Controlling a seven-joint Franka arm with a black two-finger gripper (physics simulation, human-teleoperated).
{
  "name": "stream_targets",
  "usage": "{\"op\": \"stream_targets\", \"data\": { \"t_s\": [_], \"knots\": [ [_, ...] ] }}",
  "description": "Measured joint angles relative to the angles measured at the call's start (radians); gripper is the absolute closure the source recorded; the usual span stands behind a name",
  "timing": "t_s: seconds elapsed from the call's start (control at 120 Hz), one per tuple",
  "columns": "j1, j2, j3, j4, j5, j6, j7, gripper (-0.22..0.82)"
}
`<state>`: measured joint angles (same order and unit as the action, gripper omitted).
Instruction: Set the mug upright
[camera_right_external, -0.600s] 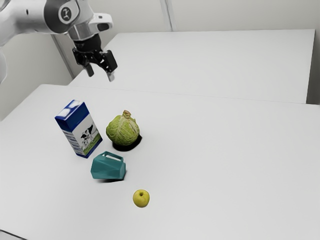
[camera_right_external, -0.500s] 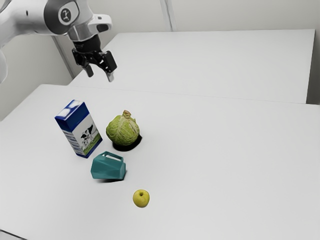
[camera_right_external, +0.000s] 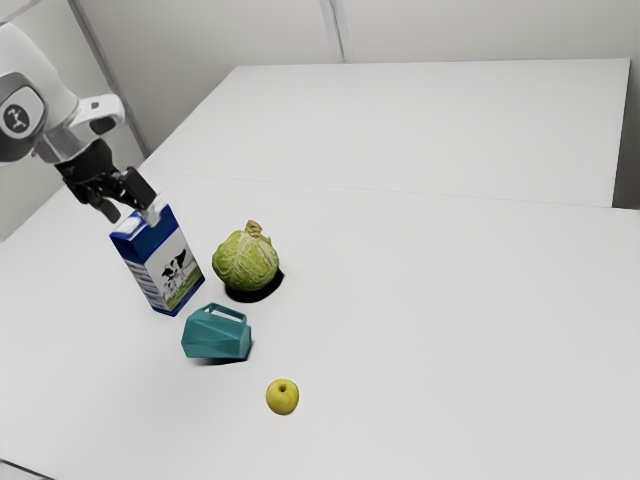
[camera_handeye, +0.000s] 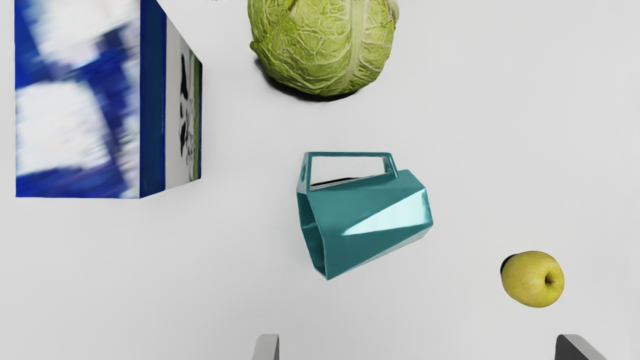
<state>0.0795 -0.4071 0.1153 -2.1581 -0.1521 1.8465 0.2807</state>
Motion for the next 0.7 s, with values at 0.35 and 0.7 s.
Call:
{"op": "stream_targets", "data": {
  "t_s": [0.35,0.7],
  "knots": [
    [0.256,-0.024,0.0,-0.31,-0.575,0.106,0.586,0.0],
    [0.326,0.09,0.0,-0.444,-0.841,0.105,1.147,0.0]
  ]
}}
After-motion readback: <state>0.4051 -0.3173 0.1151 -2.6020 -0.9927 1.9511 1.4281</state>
